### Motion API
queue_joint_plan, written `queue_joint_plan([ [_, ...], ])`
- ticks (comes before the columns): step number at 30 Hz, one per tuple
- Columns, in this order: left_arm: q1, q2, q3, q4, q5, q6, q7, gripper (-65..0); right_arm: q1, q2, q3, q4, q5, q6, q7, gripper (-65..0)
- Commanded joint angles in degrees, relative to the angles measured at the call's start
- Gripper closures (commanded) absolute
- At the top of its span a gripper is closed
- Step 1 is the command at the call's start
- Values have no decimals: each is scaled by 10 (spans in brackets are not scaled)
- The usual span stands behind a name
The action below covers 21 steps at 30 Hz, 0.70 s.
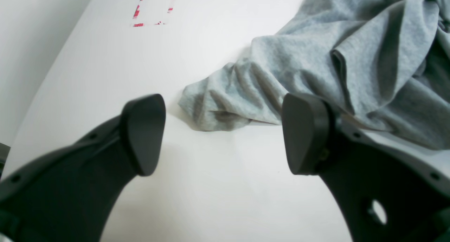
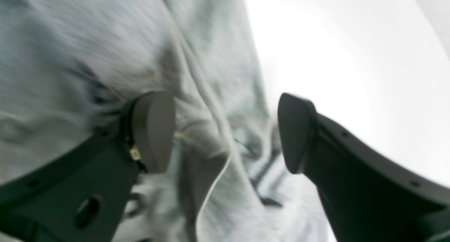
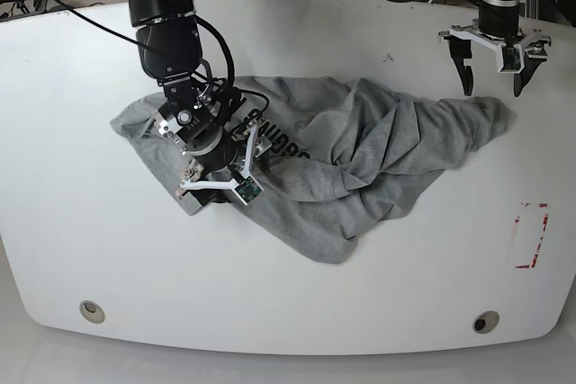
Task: Fold the T-shirt properly
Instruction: 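Grasp a shirt edge with the right gripper, adjusting its position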
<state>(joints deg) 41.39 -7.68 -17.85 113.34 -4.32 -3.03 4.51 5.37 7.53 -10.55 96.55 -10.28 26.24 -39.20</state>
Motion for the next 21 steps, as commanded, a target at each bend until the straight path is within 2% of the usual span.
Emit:
queue_joint_plan([
  [1, 4, -2, -2, 9, -1, 2, -17, -486, -9, 1, -2, 28, 0, -1, 6, -436],
  [7, 3, -3, -2, 1, -1, 2, -17, -486, -26, -11, -32, 28, -2, -1, 5, -436],
  [21, 2, -3, -2, -2, -1, 2, -17, -486, -42, -6, -76, 28, -5, -1, 3, -436],
])
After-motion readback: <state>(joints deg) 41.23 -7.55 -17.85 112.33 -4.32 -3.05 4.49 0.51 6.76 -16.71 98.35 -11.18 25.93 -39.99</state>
